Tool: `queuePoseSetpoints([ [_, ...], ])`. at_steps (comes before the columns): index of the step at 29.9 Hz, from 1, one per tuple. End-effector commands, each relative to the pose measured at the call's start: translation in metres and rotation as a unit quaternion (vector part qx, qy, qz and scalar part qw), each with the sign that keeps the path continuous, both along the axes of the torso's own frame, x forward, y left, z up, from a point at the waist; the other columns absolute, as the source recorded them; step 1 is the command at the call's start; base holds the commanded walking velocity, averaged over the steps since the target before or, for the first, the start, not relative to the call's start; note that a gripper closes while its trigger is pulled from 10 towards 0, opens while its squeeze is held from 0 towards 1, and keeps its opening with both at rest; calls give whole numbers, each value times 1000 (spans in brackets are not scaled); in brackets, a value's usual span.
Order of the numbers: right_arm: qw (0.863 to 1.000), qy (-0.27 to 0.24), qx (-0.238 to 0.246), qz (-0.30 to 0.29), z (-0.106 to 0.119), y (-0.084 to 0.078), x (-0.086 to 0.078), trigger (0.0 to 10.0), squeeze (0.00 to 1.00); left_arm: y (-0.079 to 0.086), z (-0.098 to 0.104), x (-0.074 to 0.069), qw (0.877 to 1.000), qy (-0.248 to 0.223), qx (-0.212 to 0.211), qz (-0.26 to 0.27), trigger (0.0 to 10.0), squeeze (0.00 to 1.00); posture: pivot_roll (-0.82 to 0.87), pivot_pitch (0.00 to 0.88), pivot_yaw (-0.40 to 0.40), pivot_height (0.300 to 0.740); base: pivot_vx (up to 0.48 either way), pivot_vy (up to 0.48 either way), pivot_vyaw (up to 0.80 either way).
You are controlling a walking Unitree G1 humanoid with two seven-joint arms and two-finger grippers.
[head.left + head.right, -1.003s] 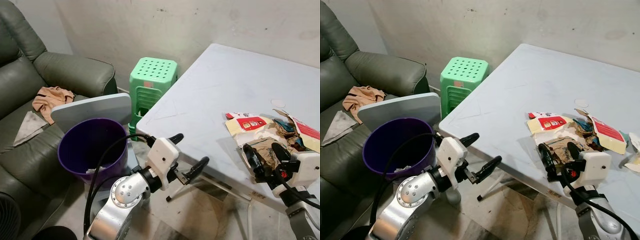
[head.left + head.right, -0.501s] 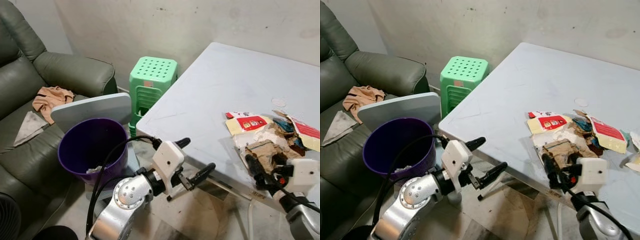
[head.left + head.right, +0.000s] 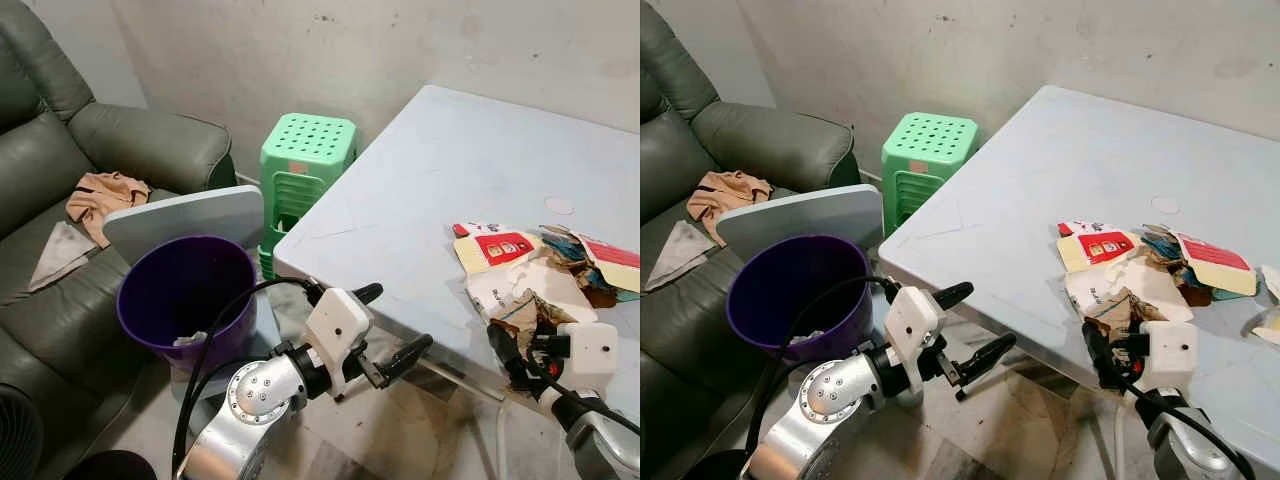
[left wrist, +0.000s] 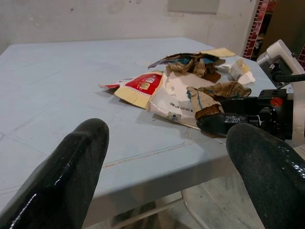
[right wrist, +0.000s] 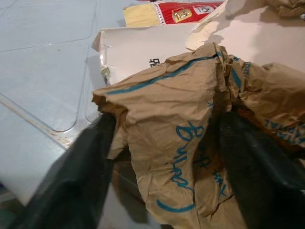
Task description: Picking trash to rubbish bin
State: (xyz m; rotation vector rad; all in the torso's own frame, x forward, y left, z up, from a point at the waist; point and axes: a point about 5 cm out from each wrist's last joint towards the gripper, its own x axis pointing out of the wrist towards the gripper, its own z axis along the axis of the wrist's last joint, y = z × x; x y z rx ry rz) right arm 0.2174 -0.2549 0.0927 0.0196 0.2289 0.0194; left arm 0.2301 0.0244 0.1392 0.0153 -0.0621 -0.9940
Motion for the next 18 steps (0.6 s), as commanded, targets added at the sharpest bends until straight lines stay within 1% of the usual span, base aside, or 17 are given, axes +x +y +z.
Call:
queuePoseSetpoints([
  [1, 1000, 27, 1, -8, -10, -2, -4, 0, 0, 0, 3, -2, 1000, -4, -2, 0, 10000, 0, -94, 88, 1, 740, 0, 0, 0],
  [3, 1000, 19, -2, -8, -8, -1, -3, 0, 0, 0, 3, -1, 1000, -4, -2, 1, 10000, 0, -93, 86, 0, 740, 0, 0, 0],
  [6, 1000, 19, 9, -7, -9, 0, -3, 0, 0, 0, 3, -1, 1000, -4, -3, 3, 10000, 0, -90, 82, -1, 740, 0, 0, 0],
  [9, 1000, 17, 8, -4, -8, 0, -3, 0, 0, 0, 3, -1, 1000, -5, -3, 4, 10000, 0, -90, 82, -1, 740, 0, 0, 0],
  [13, 1000, -12, 21, 14, -3, 2, -2, 0, 0, 1, 3, 0, 1000, -5, -2, 6, 10000, 0, -88, 77, -1, 740, 0, 0, 0],
  [17, 999, -32, 31, 15, 1, 1, -2, 0, 0, 2, 3, 0, 1000, -6, -2, 7, 10000, 0, -87, 70, -1, 740, 0, 0, 0],
  [18, 998, -34, 40, 19, 2, 1, -1, 0, 0, 2, 3, 0, 1000, -7, -2, 6, 10000, 0, -86, 67, -1, 740, 0, 0, 0],
])
